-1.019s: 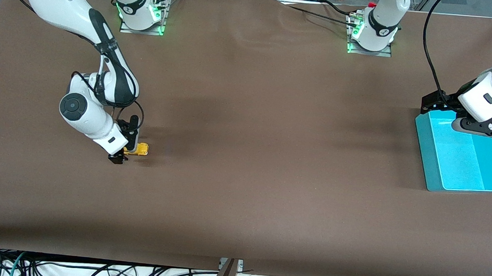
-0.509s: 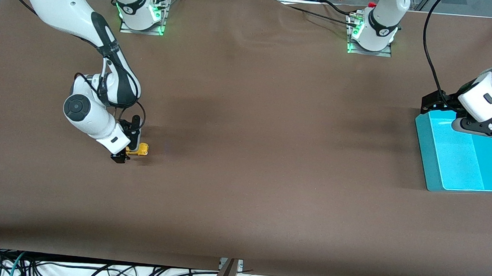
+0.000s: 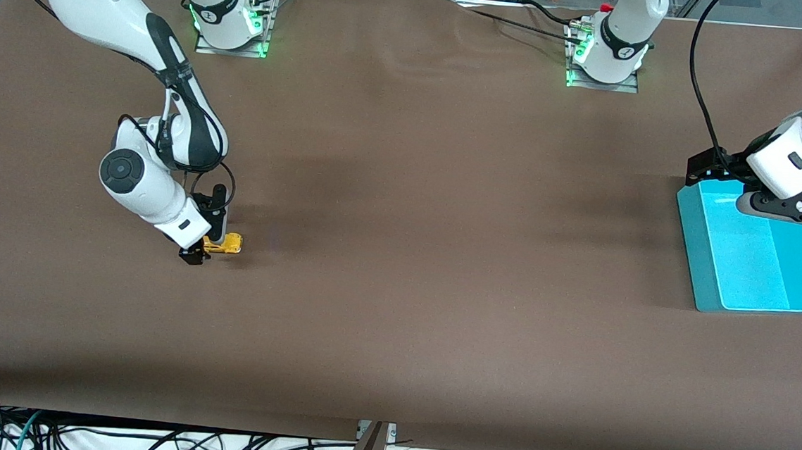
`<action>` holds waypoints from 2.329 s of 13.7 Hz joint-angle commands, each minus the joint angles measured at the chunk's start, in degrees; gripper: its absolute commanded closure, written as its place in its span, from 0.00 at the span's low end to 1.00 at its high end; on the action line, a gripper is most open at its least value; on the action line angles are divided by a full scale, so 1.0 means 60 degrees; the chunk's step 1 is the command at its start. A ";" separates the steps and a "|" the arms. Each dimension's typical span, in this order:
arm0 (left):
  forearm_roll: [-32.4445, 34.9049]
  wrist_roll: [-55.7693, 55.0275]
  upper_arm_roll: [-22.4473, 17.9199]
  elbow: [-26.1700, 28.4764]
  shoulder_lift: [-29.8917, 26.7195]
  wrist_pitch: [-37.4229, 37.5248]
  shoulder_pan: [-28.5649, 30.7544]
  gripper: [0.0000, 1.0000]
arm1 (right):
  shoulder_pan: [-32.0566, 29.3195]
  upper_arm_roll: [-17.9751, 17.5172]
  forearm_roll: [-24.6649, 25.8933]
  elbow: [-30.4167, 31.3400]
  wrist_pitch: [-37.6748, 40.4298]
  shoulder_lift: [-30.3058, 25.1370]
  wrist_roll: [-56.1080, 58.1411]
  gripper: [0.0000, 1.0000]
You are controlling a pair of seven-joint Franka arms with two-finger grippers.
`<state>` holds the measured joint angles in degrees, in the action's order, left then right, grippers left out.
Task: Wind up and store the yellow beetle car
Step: 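Lower the right gripper and close it on the yellow car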
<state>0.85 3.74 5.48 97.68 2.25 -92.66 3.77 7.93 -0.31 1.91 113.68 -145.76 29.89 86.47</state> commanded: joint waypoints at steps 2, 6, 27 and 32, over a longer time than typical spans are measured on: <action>-0.0288 0.0241 -0.0048 0.0097 -0.0126 0.0062 0.0031 0.00 | -0.0047 -0.0051 0.0034 0.0418 0.0006 -0.0337 0.0134 0.18; -0.0273 0.0241 -0.0048 0.0082 -0.0126 0.0062 0.0046 0.00 | -0.0047 -0.0051 0.0034 0.0418 0.0005 -0.0352 0.0134 0.55; -0.0259 0.0329 -0.0063 0.0024 -0.0082 0.0150 0.0031 0.00 | -0.0676 -0.0022 0.0005 0.0447 -0.0009 -0.0220 0.0630 0.66; -0.0156 0.0314 -0.0078 0.0024 -0.0068 0.0106 0.0031 0.00 | -0.1114 -0.0022 0.0004 0.0447 -0.0009 -0.0220 0.1245 0.66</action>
<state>0.85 4.08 5.40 97.69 2.25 -92.27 3.78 3.28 -0.06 1.90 114.76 -145.52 29.15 91.00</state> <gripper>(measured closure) 0.000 0.590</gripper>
